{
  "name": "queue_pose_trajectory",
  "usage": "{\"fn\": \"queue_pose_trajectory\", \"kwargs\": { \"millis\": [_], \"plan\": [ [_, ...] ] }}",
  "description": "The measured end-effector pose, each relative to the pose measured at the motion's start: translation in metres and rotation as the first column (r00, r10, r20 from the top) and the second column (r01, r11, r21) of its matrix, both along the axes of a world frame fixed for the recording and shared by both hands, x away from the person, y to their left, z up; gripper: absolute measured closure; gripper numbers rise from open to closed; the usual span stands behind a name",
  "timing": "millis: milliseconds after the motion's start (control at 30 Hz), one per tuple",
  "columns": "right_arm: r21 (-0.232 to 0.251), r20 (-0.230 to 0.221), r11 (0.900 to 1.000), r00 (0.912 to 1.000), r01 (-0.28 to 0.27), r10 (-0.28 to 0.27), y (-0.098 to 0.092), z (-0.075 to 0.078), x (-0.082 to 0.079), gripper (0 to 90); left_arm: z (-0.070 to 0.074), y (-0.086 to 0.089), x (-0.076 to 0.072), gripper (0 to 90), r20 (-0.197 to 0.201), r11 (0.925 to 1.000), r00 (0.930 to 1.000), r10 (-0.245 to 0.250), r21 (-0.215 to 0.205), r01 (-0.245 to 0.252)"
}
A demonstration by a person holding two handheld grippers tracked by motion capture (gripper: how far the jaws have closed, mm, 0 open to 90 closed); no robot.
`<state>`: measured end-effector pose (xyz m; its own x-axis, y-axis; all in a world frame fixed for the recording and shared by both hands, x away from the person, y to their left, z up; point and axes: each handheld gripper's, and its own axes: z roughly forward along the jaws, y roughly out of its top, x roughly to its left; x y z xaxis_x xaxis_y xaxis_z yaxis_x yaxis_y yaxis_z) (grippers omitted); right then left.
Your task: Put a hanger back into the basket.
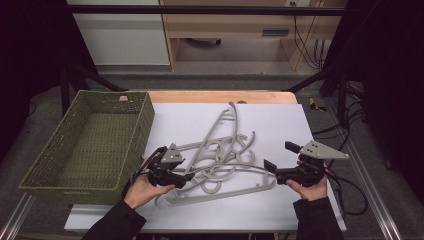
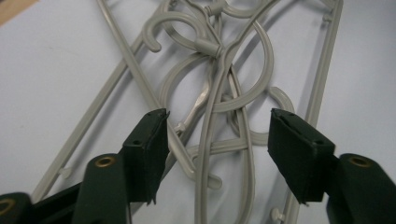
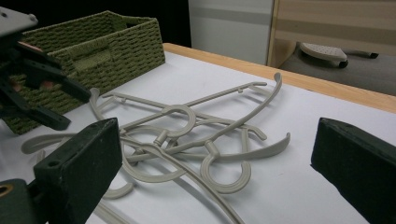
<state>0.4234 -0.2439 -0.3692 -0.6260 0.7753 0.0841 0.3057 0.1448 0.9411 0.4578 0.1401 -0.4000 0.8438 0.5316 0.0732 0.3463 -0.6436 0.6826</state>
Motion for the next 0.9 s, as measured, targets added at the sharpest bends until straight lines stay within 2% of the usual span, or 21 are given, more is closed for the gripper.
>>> {"fn": "queue_pose_trajectory", "kwargs": {
  "millis": [67, 100, 167, 200, 233, 267, 333, 467, 500, 567, 633, 767, 867, 900],
  "plan": [
    [0.0, 0.002, 1.0, 1.0, -0.004, 0.004, 0.0, 0.0, 0.0, 2.1, -0.005, -0.008, 0.004, 43.0, -0.014, 0.9996, 0.9999, -0.009, 0.026, 0.01],
    [0.0, 0.002, 1.0, 1.0, -0.005, 0.005, 0.0, 0.0, 0.0, 2.1, -0.01, -0.014, 0.006, 44.5, -0.018, 0.9981, 0.9995, -0.025, 0.056, 0.026],
    [0.0, 0.002, 1.0, 1.0, -0.005, 0.005, 0.0, 0.0, 0.0, 2.1, -0.014, -0.017, 0.007, 48.5, -0.013, 0.9975, 0.9997, -0.019, 0.067, 0.02],
    [-0.002, -0.002, 1.0, 1.0, -0.003, 0.003, 0.0, 0.0, 0.0, 2.1, -0.019, -0.022, 0.01, 49.8, -0.023, 0.9946, 0.9994, -0.027, 0.1, 0.029],
    [-0.002, -0.002, 1.0, 1.0, -0.003, 0.003, 0.0, 0.0, 0.0, 2.1, -0.019, -0.022, 0.01, 51.5, -0.023, 0.9946, 0.9994, -0.027, 0.1, 0.029],
    [-0.005, -0.002, 1.0, 1.0, -0.004, 0.004, 0.001, -0.001, 0.0, 2.1, -0.024, -0.025, 0.014, 53.4, -0.023, 0.9887, 0.9993, -0.029, 0.146, 0.032],
    [-0.009, -0.003, 1.0, 0.9999, -0.01, 0.01, 0.001, -0.001, 0.0, 2.0, -0.027, -0.026, 0.015, 56.4, -0.03, 0.9892, 0.9993, -0.024, 0.144, 0.028],
    [-0.01, -0.004, 1.0, 1.0, -0.008, 0.008, 0.001, -0.001, 0.001, 2.0, -0.033, -0.03, 0.02, 61.7, -0.044, 0.9855, 0.9985, -0.033, 0.165, 0.039],
    [-0.011, -0.005, 1.0, 1.0, -0.007, 0.007, 0.001, -0.001, 0.001, 2.0, -0.034, -0.03, 0.022, 64.6, -0.044, 0.9817, 0.9985, -0.034, 0.186, 0.041],
    [-0.01, -0.005, 1.0, 1.0, -0.008, 0.008, 0.001, -0.001, 0.001, 2.0, -0.04, -0.031, 0.027, 66.9, -0.061, 0.9794, 0.9975, -0.034, 0.197, 0.046],
    [-0.011, -0.004, 1.0, 1.0, -0.008, 0.008, 0.001, -0.001, 0.001, 2.0, -0.041, -0.032, 0.028, 68.5, -0.065, 0.9809, 0.9973, -0.034, 0.189, 0.046],
    [-0.011, -0.007, 1.0, 1.0, -0.006, 0.006, 0.001, -0.002, 0.001, 2.0, -0.044, -0.036, 0.03, 69.8, -0.082, 0.9792, 0.9959, -0.039, 0.196, 0.055],
    [-0.014, -0.006, 1.0, 1.0, -0.008, 0.007, 0.001, -0.002, 0.001, 2.0, -0.046, -0.041, 0.03, 71.2, -0.078, 0.9787, 0.9966, -0.026, 0.201, 0.041],
    [-0.014, -0.007, 1.0, 0.9999, -0.008, 0.008, 0.001, -0.002, 0.001, 2.0, -0.046, -0.042, 0.03, 71.9, -0.071, 0.9736, 0.9971, -0.03, 0.224, 0.045]
  ]
}}
